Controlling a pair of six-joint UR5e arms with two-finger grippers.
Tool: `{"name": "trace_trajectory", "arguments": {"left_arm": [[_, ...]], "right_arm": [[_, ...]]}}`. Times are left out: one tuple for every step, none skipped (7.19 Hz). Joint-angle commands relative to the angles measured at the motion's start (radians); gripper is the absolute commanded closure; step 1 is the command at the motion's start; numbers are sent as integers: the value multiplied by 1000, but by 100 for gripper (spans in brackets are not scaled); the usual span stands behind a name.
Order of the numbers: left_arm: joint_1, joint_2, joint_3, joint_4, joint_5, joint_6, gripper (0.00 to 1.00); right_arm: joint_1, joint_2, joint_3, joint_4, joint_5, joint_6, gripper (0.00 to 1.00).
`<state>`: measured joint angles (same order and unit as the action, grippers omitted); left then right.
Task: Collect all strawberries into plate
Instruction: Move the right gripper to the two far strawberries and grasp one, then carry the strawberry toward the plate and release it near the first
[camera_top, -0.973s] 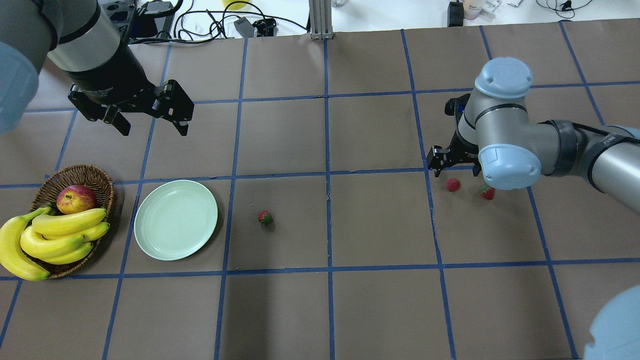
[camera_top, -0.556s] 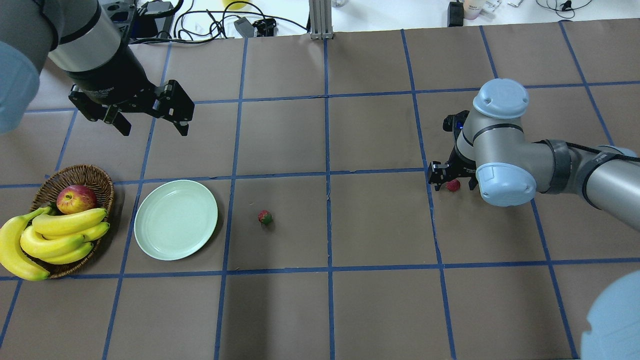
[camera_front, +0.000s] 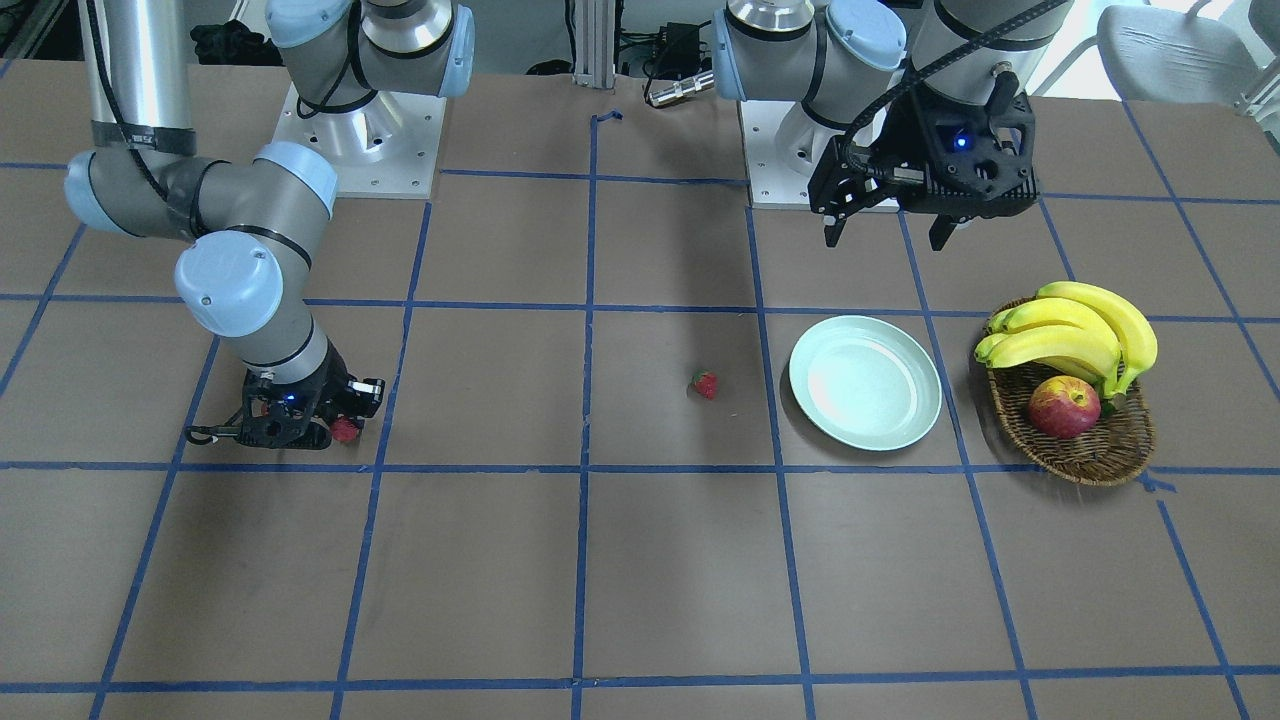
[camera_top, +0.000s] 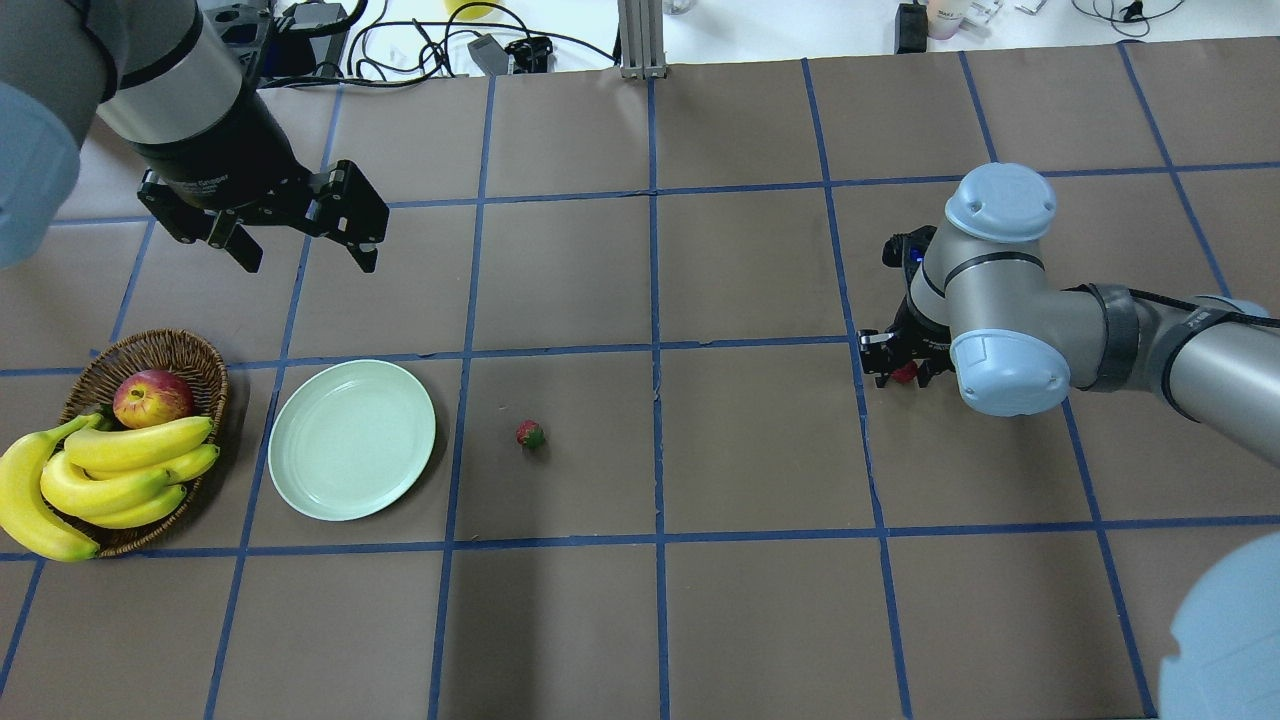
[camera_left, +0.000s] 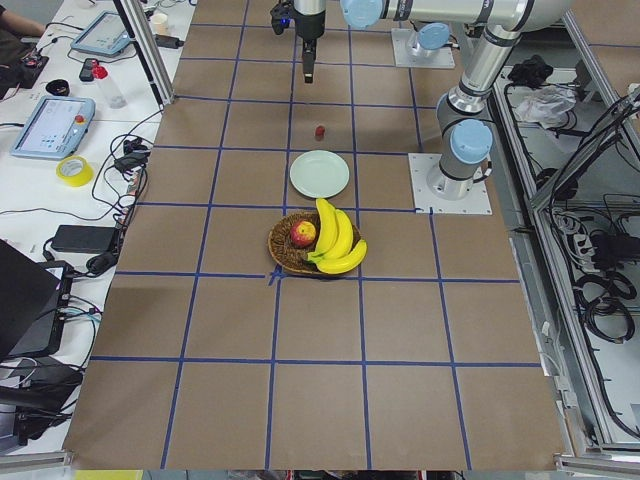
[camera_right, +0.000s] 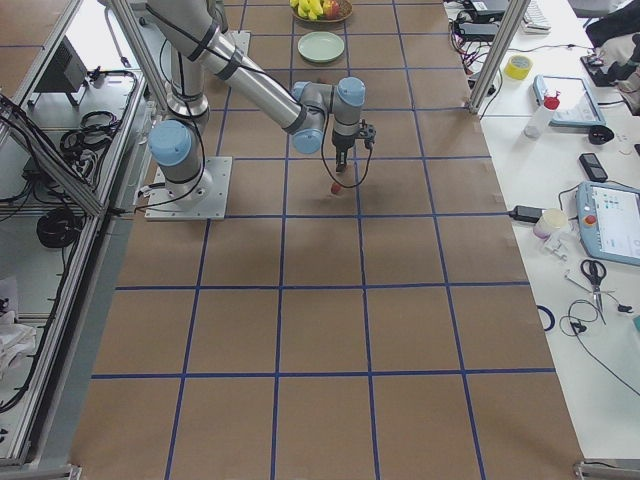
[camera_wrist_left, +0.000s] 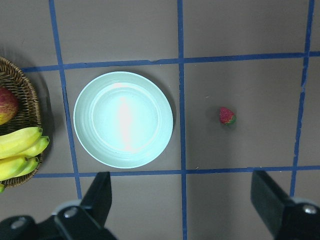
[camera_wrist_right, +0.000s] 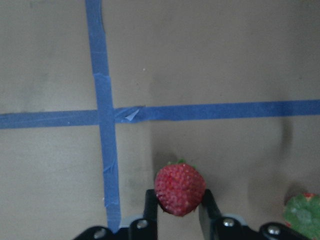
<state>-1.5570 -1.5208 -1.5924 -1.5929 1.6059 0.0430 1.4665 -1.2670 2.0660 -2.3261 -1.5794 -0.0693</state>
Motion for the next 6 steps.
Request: {"name": "trace_trajectory", "arguments": {"left_arm": [[0,-1,-1,1,-1,0,0],[0,1,0,1,2,0,0],[0,1,0,1,2,0,0],[0,-1,-1,-1,2,0,0],[3,-1,-6,5,-1,0,0],[3,-1,-8,5,-1,0,0]], "right_arm": [[0,-9,-19,2,1,5,100],[8,-17,-52,22,-2,29,100],[58,-21,-66,24,12,114,100],[137,-11,-94,52,98,208,100],[229,0,-130,85,125,367,100],[347,32,-170,83,151,481,100]]}}
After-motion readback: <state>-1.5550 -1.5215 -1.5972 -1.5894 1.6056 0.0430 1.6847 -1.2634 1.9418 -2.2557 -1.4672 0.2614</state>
